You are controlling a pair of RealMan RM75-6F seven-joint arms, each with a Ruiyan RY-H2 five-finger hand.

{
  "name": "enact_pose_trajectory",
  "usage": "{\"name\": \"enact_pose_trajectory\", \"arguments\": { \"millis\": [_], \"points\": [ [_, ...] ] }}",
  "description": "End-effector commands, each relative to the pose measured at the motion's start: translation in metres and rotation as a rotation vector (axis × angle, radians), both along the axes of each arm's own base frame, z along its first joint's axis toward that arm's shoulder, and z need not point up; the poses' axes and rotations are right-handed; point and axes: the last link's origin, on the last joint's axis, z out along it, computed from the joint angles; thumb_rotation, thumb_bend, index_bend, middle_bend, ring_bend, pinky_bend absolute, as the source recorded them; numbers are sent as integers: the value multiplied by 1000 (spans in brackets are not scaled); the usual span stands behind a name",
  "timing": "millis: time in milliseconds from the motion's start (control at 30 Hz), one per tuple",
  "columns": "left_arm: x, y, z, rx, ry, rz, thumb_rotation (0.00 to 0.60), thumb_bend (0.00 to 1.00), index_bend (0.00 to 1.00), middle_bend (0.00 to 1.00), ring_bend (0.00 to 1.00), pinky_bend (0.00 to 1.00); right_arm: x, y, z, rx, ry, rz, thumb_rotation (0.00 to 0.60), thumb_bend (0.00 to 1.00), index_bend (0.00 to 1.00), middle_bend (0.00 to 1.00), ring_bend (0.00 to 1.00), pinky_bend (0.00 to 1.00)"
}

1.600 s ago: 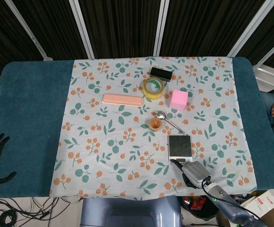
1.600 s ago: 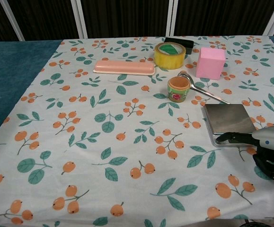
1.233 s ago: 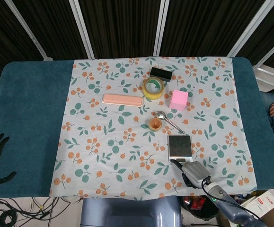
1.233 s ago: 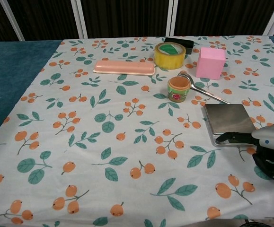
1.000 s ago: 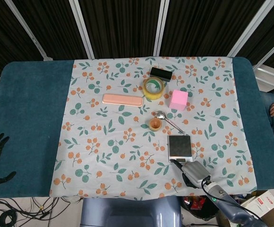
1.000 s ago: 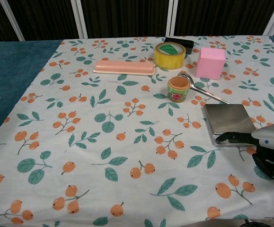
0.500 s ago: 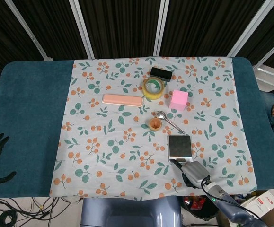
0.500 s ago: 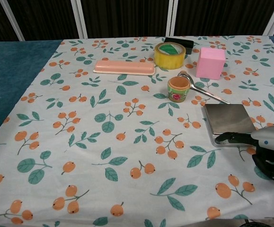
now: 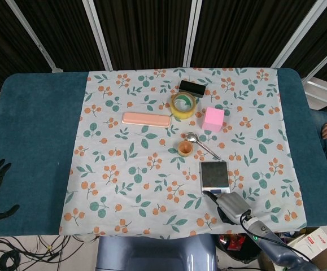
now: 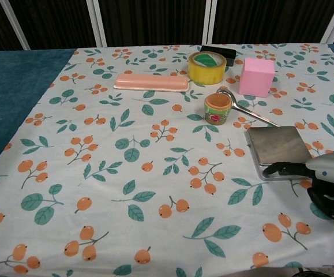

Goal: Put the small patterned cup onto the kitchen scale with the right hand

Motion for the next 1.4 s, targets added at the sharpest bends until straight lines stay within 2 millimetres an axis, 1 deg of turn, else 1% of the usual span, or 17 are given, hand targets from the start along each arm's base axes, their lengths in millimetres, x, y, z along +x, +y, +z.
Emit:
{"name": "enact_pose_trajectory", "arguments": {
  "millis": [33, 133, 300, 567, 700, 800, 867, 933, 967, 1033, 1067, 1133, 1167, 1200, 1233, 1267, 1400],
  "points": [
    [0, 0, 0, 0, -1, 0, 600, 105, 0, 0, 0, 0, -1, 0, -1, 4, 3, 0, 600, 838, 198, 910, 1000, 983],
    [0, 0, 0, 0, -1, 1, 600, 105, 0, 0, 0, 0, -1, 1, -1, 10, 9, 0, 600, 838, 248, 910, 1000, 983],
    [0, 0, 0, 0, -2, 1, 600, 105, 0, 0, 0, 0, 1, 0, -2, 8, 4, 4, 600, 837, 254, 910, 1000, 983],
    [0, 0, 0, 0, -4, 0, 600, 105, 0, 0, 0, 0, 7, -9, 4, -33, -16, 11, 600, 832, 92, 910, 1000, 984],
    [0, 0, 0, 0, -4, -1, 600, 105, 0, 0, 0, 0, 13, -16, 12, -72, -36, 19, 600, 815, 62, 910, 1000, 983],
    [0, 0, 0, 0, -5, 0, 600, 105, 0, 0, 0, 0, 17, -21, 18, -100, -48, 23, 600, 774, 62, 904, 998, 981],
    [0, 0, 0, 0, -5, -1, 600, 105, 0, 0, 0, 0, 20, -25, 23, -122, -60, 23, 600, 699, 64, 867, 971, 967],
    [0, 0, 0, 0, -5, -1, 600, 105, 0, 0, 0, 0, 23, -30, 28, -148, -82, 18, 600, 555, 63, 744, 869, 902],
    [0, 0, 0, 0, -6, -1, 600, 105, 0, 0, 0, 0, 24, -33, 30, -163, -95, 14, 600, 505, 62, 687, 822, 862],
    [1, 0, 0, 1, -6, -2, 600, 106, 0, 0, 0, 0, 26, -40, 34, -188, -115, 8, 600, 363, 51, 491, 649, 679],
    [1, -1, 0, 1, -6, -2, 600, 107, 0, 0, 0, 0, 28, -46, 37, -210, -126, 8, 600, 321, 46, 422, 582, 603],
    [1, -1, 0, 1, -6, -2, 600, 108, 0, 0, 0, 0, 28, -56, 41, -243, -130, 9, 600, 219, 21, 236, 383, 403],
    [1, -1, 0, 2, -8, -1, 600, 108, 0, 0, 0, 0, 28, -62, 44, -257, -128, 5, 600, 188, 11, 169, 303, 340],
    [0, -1, 1, 3, -11, 0, 600, 108, 0, 0, 0, 0, 29, -73, 47, -275, -127, -6, 600, 173, 7, 138, 262, 313],
    [0, -1, 1, 3, -12, 1, 600, 108, 0, 0, 0, 0, 29, -76, 49, -282, -129, -10, 600, 157, 6, 102, 213, 286],
    [0, -1, 1, 3, -13, 2, 600, 108, 0, 0, 0, 0, 31, -87, 52, -304, -143, -23, 600, 146, 5, 79, 177, 268],
    [-1, 0, 1, 1, -14, 6, 600, 108, 0, 0, 0, 0, 35, -113, 52, -350, -187, -63, 600, 127, 5, 53, 123, 224]
  ]
}}
